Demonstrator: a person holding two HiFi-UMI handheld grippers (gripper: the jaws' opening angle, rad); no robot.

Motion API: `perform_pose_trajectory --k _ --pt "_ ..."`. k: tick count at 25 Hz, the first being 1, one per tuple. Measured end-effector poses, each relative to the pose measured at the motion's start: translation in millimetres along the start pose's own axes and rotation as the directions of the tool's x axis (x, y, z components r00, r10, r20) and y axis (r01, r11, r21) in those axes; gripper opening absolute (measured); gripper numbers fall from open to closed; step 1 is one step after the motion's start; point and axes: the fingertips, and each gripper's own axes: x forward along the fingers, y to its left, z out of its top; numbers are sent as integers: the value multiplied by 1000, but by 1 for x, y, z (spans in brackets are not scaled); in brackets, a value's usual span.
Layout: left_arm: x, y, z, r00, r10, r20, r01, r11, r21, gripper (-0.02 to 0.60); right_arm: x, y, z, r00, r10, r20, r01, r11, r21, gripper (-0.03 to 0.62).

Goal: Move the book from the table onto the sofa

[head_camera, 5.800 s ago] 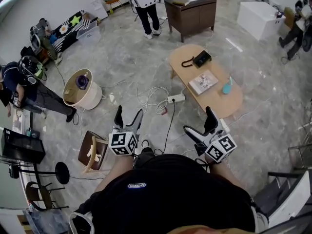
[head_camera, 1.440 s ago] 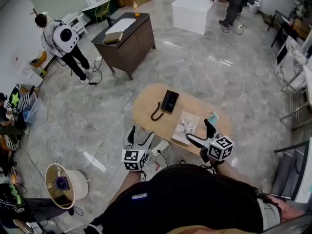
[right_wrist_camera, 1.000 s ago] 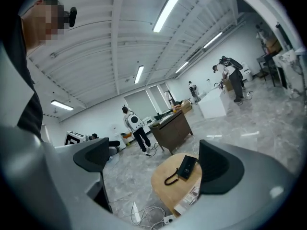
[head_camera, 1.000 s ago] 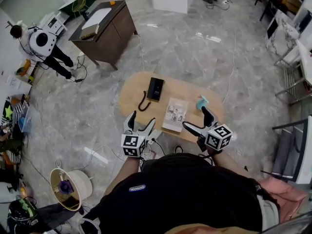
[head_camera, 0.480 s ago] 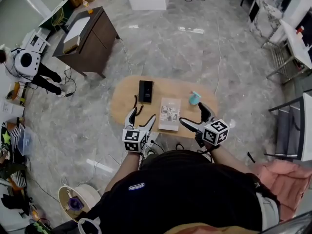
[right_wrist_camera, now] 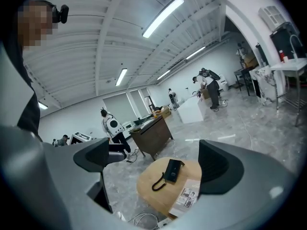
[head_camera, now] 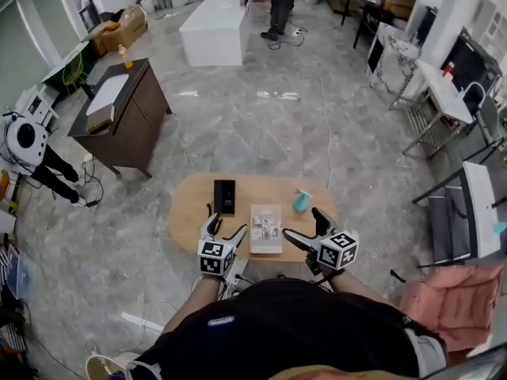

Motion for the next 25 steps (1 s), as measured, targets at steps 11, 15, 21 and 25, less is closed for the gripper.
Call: perform_pose_trajectory --k 11,15,21,25 --pt "-17 45 -28 998 -63 -5 63 998 7 393 21 33 -14 994 -105 32 106 994 -23 591" --pt "-23 54 -38 995 -94 -17 94 996 10 393 26 37 -33 989 -146 15 146 989 -5 591" --pt "-30 50 -58 988 -150 -37 151 988 26 393 33 42 -69 983 -181 -21 181 983 16 592" --pt "-16 42 -65 983 -177 -54 179 983 34 393 36 32 -79 982 -186 -37 187 982 18 592"
